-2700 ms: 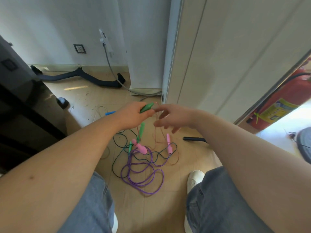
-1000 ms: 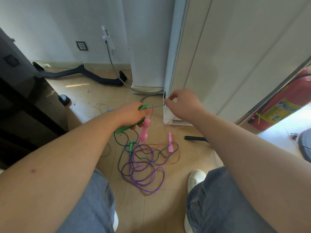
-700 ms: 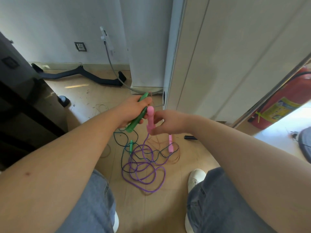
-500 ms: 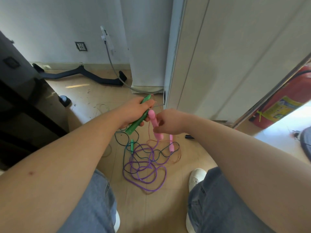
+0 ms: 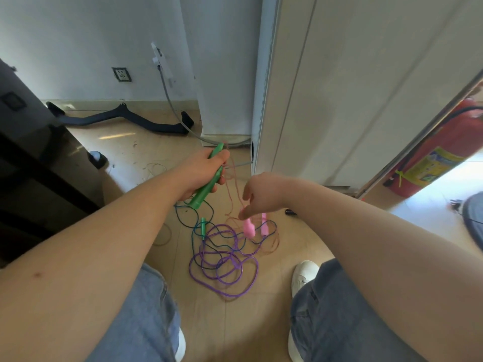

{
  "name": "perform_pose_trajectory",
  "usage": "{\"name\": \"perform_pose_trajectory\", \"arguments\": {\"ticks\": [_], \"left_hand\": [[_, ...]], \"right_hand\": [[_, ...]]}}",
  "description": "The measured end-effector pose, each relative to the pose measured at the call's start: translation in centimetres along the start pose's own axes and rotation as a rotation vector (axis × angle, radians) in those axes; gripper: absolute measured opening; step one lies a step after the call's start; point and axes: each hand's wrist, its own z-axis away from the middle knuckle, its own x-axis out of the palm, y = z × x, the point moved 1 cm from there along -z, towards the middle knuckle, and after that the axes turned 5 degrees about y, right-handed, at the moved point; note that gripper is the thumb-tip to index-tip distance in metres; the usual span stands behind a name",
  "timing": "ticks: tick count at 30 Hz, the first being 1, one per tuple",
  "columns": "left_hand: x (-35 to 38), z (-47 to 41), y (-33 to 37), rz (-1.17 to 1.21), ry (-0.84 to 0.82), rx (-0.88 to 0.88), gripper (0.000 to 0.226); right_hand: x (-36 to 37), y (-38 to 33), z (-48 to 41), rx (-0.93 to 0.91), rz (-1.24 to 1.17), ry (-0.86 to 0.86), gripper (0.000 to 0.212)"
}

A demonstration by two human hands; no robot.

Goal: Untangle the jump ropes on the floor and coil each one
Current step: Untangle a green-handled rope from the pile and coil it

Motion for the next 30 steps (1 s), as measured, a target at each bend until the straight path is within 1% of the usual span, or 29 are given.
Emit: {"name": "perform_pose_trajectory", "arguments": {"ticks": [2, 3, 4, 6, 9, 11, 14, 16, 18, 21, 23, 25, 26, 27, 30], "left_hand": [[0.5, 0.0, 0.0, 0.056, 0.004, -0.01, 0.031], [0.7, 0.0, 0.0, 0.091, 0.006, -0.012, 0.032], [1.0, 0.0, 0.1, 0.124, 0.008, -0.011, 0.033], [1.2, 0.0, 0.3, 0.171, 0.024, -0.017, 0.035], [1.3, 0.1, 0.5, 0.263, 0.059, -0.077, 0.033], [1.3, 0.3, 0.7, 0.347, 0.076, -0.128, 0.032], [1.3, 0.5, 1.0, 0.389, 0.09, -0.154, 0.031], [1.2, 0.4, 1.0, 0.42, 0.11, -0.176, 0.028], [1.3, 0.3, 1.1, 0.459, 0.122, -0.186, 0.025], [1.4, 0.3, 1.2, 0.51, 0.123, -0.186, 0.025], [1.4, 0.5, 1.5, 0.603, 0.099, -0.207, 0.024], [1.1, 0.6, 1.7, 0.708, 0.065, -0.23, 0.025], [1.1, 0.7, 1.8, 0.746, 0.049, -0.234, 0.026], [1.1, 0.8, 2.0, 0.771, 0.041, -0.234, 0.027], [0.9, 0.8, 2.4, 0.799, 0.052, -0.2, 0.028]], "right_hand": [[-0.4, -0.6, 0.1, 0.003, -0.205, 0.037, 0.077], [-0.4, -1.0, 0.1, 0.0, -0.331, 0.034, 0.079], [-0.5, -1.5, 0.1, -0.006, -0.47, 0.021, 0.077], [-0.4, -2.3, 0.0, -0.004, -0.658, 0.014, 0.063], [-0.2, -2.3, -0.5, 0.058, -0.78, 0.066, 0.04], [-0.1, -1.8, -0.8, 0.099, -0.886, 0.067, 0.028], [-0.4, -1.3, -0.6, 0.116, -0.988, 0.04, 0.026], [-0.6, -1.5, -0.1, 0.093, -1.041, -0.02, 0.032], [-0.5, -1.8, 0.3, 0.078, -1.036, -0.098, 0.044], [0.1, -2.5, 0.5, 0.094, -0.972, -0.211, 0.074], [0.5, -2.8, 0.7, 0.086, -0.888, -0.262, 0.08], [0.9, -3.1, 0.6, 0.067, -0.799, -0.269, 0.077], [1.1, -3.1, 0.5, 0.062, -0.754, -0.246, 0.073], [1.2, -3.1, 0.3, 0.065, -0.71, -0.212, 0.067], [1.2, -2.5, -0.2, 0.095, -0.635, -0.132, 0.038]]}}
